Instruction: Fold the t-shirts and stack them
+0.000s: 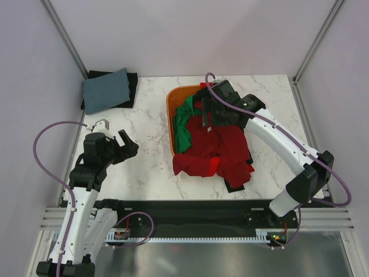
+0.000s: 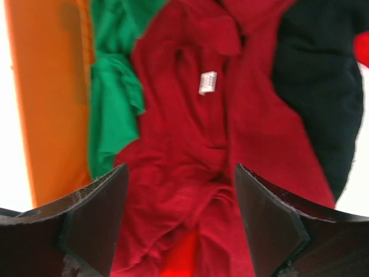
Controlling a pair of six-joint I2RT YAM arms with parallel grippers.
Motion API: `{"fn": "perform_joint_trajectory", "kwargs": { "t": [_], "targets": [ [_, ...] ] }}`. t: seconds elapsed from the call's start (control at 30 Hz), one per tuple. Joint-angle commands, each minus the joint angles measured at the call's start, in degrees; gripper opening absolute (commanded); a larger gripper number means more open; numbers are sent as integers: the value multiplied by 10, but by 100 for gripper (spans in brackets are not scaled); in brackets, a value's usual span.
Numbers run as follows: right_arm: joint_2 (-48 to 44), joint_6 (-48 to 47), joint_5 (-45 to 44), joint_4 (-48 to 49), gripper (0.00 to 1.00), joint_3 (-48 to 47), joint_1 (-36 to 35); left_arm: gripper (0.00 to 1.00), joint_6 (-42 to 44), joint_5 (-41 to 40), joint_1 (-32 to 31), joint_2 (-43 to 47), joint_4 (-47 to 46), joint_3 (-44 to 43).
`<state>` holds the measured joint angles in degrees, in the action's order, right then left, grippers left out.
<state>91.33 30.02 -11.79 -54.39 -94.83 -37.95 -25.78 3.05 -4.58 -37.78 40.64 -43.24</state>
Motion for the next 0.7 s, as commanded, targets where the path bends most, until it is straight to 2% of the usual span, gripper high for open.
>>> {"fn": "perform_joint_trajectory", "kwargs": {
  "t": [0.0, 0.23, 0.53, 0.67],
  "targets": [
    [-37, -21, -12, 0, 79, 21, 5, 99, -11, -14, 4, 10, -2, -16],
    [-34, -31, -63, -6, 77, 52, 16, 99, -12, -10, 4, 10, -2, -14],
    [-10, -58, -122, -28, 74, 33, 36, 99, -11, -9, 4, 14, -3, -13],
    [-12, -60, -122, -30, 72, 54, 35, 99, -12, -8, 4, 14, -3, -13]
  ]
}}
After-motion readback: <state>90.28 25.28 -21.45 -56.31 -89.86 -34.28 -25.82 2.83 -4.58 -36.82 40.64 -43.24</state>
